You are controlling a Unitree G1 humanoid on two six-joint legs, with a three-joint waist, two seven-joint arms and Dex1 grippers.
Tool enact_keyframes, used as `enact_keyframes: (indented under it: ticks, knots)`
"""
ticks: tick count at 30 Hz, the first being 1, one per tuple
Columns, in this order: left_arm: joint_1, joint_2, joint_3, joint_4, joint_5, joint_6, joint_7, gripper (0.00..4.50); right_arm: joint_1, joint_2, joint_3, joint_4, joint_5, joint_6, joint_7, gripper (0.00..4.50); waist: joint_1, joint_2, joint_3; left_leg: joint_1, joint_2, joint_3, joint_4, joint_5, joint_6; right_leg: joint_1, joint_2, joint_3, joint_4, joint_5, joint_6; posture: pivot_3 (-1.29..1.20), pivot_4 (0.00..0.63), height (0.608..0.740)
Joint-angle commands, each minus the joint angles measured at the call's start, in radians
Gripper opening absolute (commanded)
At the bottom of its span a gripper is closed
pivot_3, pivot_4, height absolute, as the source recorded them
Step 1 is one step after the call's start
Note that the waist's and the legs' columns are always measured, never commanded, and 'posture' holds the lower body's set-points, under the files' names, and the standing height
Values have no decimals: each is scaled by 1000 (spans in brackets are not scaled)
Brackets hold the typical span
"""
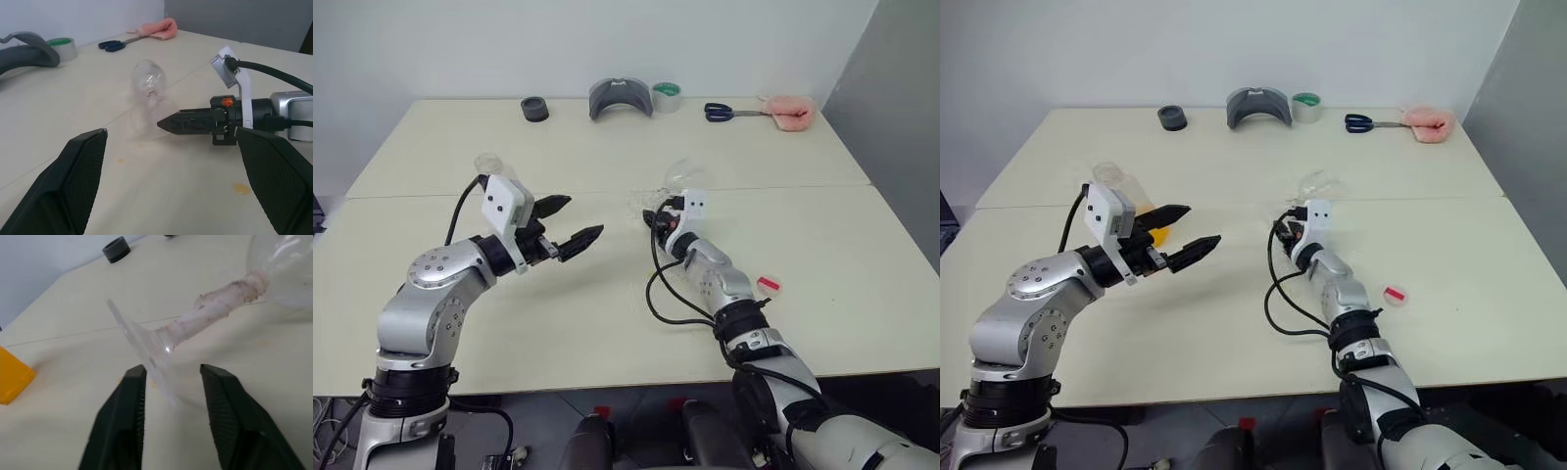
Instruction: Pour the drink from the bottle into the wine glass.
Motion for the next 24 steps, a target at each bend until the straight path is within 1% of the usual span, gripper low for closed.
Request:
enact_keyframes:
  ticks: [1, 2, 3, 10, 14, 17, 19, 24]
  knots:
    - [-1, 7, 11, -24, -2, -21, -2, 4500, -33, 28, -38, -52, 60, 69, -34, 283, 0, 0, 0, 0, 0, 0, 0, 0, 0, 0, 0, 0, 0, 0, 0, 0, 150, 740]
    - [1, 7, 10, -24, -2, -22, -3, 4500, -31, 29, -40, -62, 70, 84, -34, 78, 1, 0, 0, 0, 0, 0, 0, 0, 0, 0, 0, 0, 0, 0, 0, 0, 150, 740]
    - [3, 8, 11, -23, -1, -23, -4, 4500, -29, 31, -40, -74, 79, 96, -35, 7, 2, 0, 0, 0, 0, -1, 0, 0, 0, 0, 0, -1, 0, 0, 0, 0, 150, 740]
    - [18, 10, 16, -10, -1, -34, -15, 4500, 19, 22, -24, -186, 92, 162, -37, 7, 5, 0, 0, 0, 0, -1, 0, 0, 0, 1, 0, -1, 0, 0, 0, 0, 150, 740]
    - [28, 8, 25, 4, -4, -40, -18, 4500, 71, -20, 36, -267, 59, 193, 8, 7, 5, 0, 0, 0, 0, -1, 0, 0, 0, 1, 0, -1, 0, 0, 0, 0, 150, 740]
    - [32, 4, 31, 4, -21, -26, -17, 4500, 120, -74, 114, -344, 11, 203, 63, 7, 5, 0, 0, 0, 0, -1, 0, 0, 0, 1, 0, -1, -1, 0, 0, 0, 150, 740]
    - [40, 8, 32, 1, -38, -7, -27, 4500, 166, -130, 169, -434, -7, 240, 115, 7, 5, 0, 0, 0, 0, -1, 0, 0, 0, 1, 0, -1, -1, 0, 0, 0, 150, 740]
    - [62, 27, 30, -8, -69, 27, -59, 4500, 265, -266, 257, -674, 21, 370, 243, 7, 7, 0, 0, -1, 0, -1, 0, 0, 0, 1, 0, -1, -2, 0, 0, 0, 150, 740]
